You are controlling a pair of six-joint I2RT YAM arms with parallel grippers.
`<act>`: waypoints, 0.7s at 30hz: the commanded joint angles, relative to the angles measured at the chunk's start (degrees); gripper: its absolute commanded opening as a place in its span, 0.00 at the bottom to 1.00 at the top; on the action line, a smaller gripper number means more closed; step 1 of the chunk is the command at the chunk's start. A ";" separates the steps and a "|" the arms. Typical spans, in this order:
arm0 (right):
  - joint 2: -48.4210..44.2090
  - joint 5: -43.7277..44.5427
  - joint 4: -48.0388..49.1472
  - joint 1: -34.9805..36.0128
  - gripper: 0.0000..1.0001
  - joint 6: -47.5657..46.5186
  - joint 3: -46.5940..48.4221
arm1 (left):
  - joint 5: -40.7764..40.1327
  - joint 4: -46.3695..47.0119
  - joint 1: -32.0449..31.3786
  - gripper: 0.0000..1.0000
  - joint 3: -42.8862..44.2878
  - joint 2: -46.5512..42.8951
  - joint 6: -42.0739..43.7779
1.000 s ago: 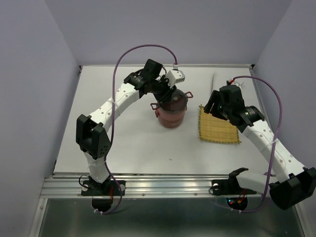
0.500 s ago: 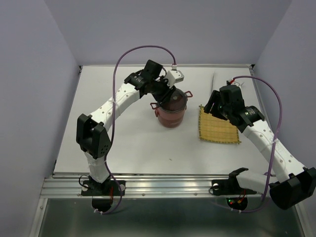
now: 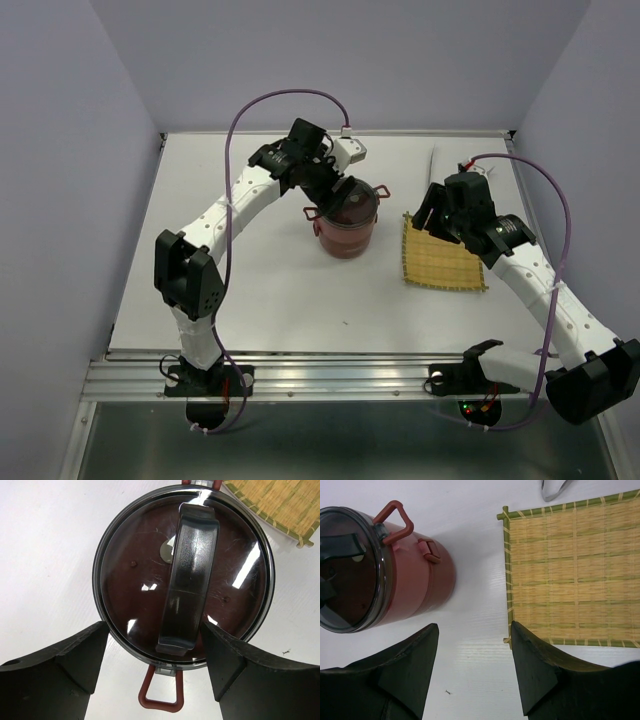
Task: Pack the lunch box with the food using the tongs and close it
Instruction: Place the box lid in the packing box, then close the fastener on the packing box.
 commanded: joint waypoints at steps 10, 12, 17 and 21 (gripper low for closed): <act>11.02 -9.22 4.98 0.11 0.01 -7.20 14.75 | -2.10 5.11 0.45 0.99 -0.73 -14.21 -4.08; 15.24 -10.99 5.07 0.11 0.01 -8.00 17.12 | -3.94 9.49 0.89 0.99 -5.28 -18.67 -6.01; 22.61 -10.30 5.16 0.11 0.01 -9.67 23.54 | -4.22 20.58 7.29 0.14 -17.34 -27.74 -18.48; 28.23 -8.28 4.11 0.11 0.01 -11.33 28.20 | -2.11 28.13 9.76 0.00 -29.19 -32.76 -28.42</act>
